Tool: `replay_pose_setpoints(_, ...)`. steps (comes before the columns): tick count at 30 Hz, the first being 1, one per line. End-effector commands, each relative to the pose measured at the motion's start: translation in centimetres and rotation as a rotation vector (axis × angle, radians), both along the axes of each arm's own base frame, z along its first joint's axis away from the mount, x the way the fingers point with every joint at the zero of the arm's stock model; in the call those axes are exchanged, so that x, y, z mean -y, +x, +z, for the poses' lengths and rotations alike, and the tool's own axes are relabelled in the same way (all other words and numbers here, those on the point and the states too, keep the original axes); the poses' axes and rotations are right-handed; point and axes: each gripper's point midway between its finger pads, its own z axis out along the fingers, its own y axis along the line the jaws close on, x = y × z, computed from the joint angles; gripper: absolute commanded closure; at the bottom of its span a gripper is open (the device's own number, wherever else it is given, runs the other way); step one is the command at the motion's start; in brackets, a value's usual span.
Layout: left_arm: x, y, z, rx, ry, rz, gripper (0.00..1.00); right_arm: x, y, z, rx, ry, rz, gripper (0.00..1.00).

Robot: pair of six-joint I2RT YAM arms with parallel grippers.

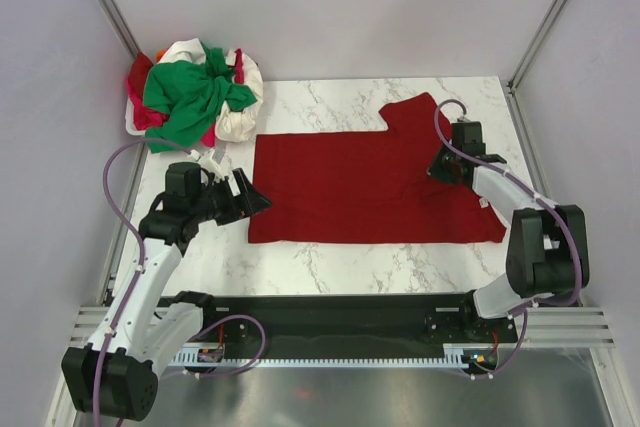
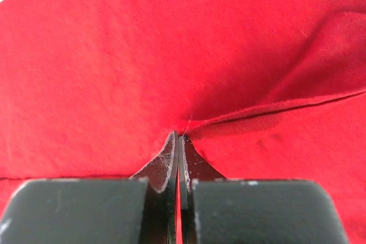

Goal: Fold and stack the t-shirts
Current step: Fold the tshirt

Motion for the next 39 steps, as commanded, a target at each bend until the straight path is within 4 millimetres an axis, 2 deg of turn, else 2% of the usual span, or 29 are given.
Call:
replay_pose_setpoints(1, 0.3, 0.0, 0.8, 0.05, 0.0, -0.043, 0.13, -0.9, 2.4, 0.9, 0.025, -0.039, 0.028, 1.0)
replay_pose_setpoints(2, 0.3, 0.0, 0.8, 0.05, -0.001, -0.043, 0.13, -1.2, 3.1, 1.5, 0.037, -0.04, 0.036, 1.0)
replay_pose_setpoints(4, 0.3, 0.0, 0.8, 0.052, -0.001, -0.043, 0.13, -1.1, 3.8, 0.6, 0.012, -0.068, 0.024, 0.97)
replay_pose_setpoints(5, 0.3, 0.0, 0.9, 0.055, -0.002, -0.044, 0.13, -1.3, 4.4, 1.1, 0.022, -0.075, 0.027, 0.94)
replay_pose_setpoints(6, 0.3, -0.1, 0.9, 0.055, -0.002, -0.046, 0.13, -1.3, 4.7, 0.5, 0.006, -0.085, 0.027, 0.77)
replay_pose_setpoints(8, 0.3, -0.1, 0.9, 0.055, -0.003, -0.047, 0.13, -1.2, 5.5, 0.7, 0.01, -0.103, 0.024, 0.62)
replay_pose_setpoints(10, 0.3, -0.1, 1.0, 0.056, -0.003, -0.045, 0.13, -1.0, 6.0, 0.2, -0.005, -0.116, 0.024, 0.49)
replay_pose_setpoints(11, 0.4, -0.1, 1.0, 0.058, -0.004, -0.048, 0.13, -1.1, 7.0, 1.1, 0.016, -0.124, 0.029, 0.45)
replay_pose_setpoints(12, 0.4, -0.1, 0.9, 0.055, -0.004, -0.048, 0.13, -1.1, 7.5, 0.9, 0.011, -0.128, 0.03, 0.4)
replay_pose_setpoints(16, 0.4, -0.1, 0.9, 0.053, -0.006, -0.051, 0.13, -1.5, 10.4, 3.6, 0.079, -0.124, 0.041, 0.33)
replay_pose_setpoints(17, 0.5, -0.1, 0.9, 0.051, -0.008, -0.054, 0.13, -1.7, 12.0, 5.5, 0.127, -0.122, 0.039, 0.32)
replay_pose_setpoints(19, 0.5, -0.1, 0.7, 0.046, -0.009, -0.054, 0.13, -1.3, 13.6, 5.6, 0.127, -0.154, 0.031, 0.29)
replay_pose_setpoints(20, 0.5, -0.2, 0.8, 0.048, -0.01, -0.056, 0.13, -1.2, 15.5, 7.9, 0.18, -0.166, 0.02, 0.28)
replay_pose_setpoints(21, 0.5, -0.1, 0.7, 0.046, -0.011, -0.058, 0.13, -0.4, 16.2, 6.3, 0.139, -0.214, 0.01, 0.27)
replay_pose_setpoints(22, 0.5, -0.1, 0.8, 0.048, -0.011, -0.056, 0.13, 0.0, 17.0, 6.3, 0.135, -0.238, 0.001, 0.28)
replay_pose_setpoints(23, 0.5, -0.1, 0.8, 0.046, -0.013, -0.059, 0.13, 0.4, 18.6, 8.1, 0.178, -0.257, -0.018, 0.27)
replay_pose_setpoints(24, 0.6, -0.1, 0.8, 0.046, -0.012, -0.059, 0.13, 0.7, 19.5, 6.1, 0.145, -0.284, -0.023, 0.27)
replay_pose_setpoints(25, 0.5, -0.1, 0.7, 0.044, -0.011, -0.059, 0.13, 1.2, 20.8, 7.4, 0.179, -0.307, -0.033, 0.27)
replay_pose_setpoints(26, 0.5, -0.1, 0.7, 0.043, -0.012, -0.059, 0.13, 1.3, 21.6, 5.1, 0.147, -0.327, -0.029, 0.25)
replay_pose_setpoints(27, 0.5, 0.0, 0.6, 0.042, -0.011, -0.059, 0.13, 1.7, 22.3, 4.7, 0.147, -0.354, -0.032, 0.24)
replay_pose_setpoints(28, 0.6, 0.0, 0.5, 0.035, -0.012, -0.061, 0.13, 2.0, 23.7, 6.0, 0.187, -0.362, -0.047, 0.24)
replay_pose_setpoints(29, 0.6, 0.0, 0.5, 0.034, -0.013, -0.06, 0.13, 2.2, 24.4, 5.8, 0.192, -0.372, -0.048, 0.22)
replay_pose_setpoints(30, 0.5, 0.0, 0.4, 0.03, -0.013, -0.06, 0.13, 2.4, 25.2, 3.4, 0.164, -0.387, -0.044, 0.21)
replay_pose_setpoints(31, 0.5, 0.1, 0.3, 0.025, -0.014, -0.059, 0.13, 2.8, 26.4, 4.5, 0.201, -0.393, -0.056, 0.2)
replay_pose_setpoints(32, 0.6, 0.1, 0.3, 0.025, -0.017, -0.063, 0.13, 2.9, 27.1, 2.2, 0.178, -0.398, -0.049, 0.18)
replay_pose_setpoints(33, 0.5, 0.1, 0.3, 0.023, -0.016, -0.059, 0.13, 3.1, 27.8, 1.6, 0.184, -0.398, -0.047, 0.16)
replay_pose_setpoints(34, 0.5, 0.1, 0.1, 0.018, -0.018, -0.059, 0.13, 3.5, 28.9, 2.6, 0.221, -0.401, -0.062, 0.15)
replay_pose_setpoints(35, 0.5, 0.1, 0.3, 0.021, -0.019, -0.057, 0.13, 3.7, 29.3, 0.7, 0.204, -0.406, -0.059, 0.12)
replay_pose_setpoints(39, 0.1, 0.3, 0.0, 0.013, -0.017, -0.043, 0.13, 4.0, 31.4, 0.7, 0.278, -0.412, -0.073, 0.05)
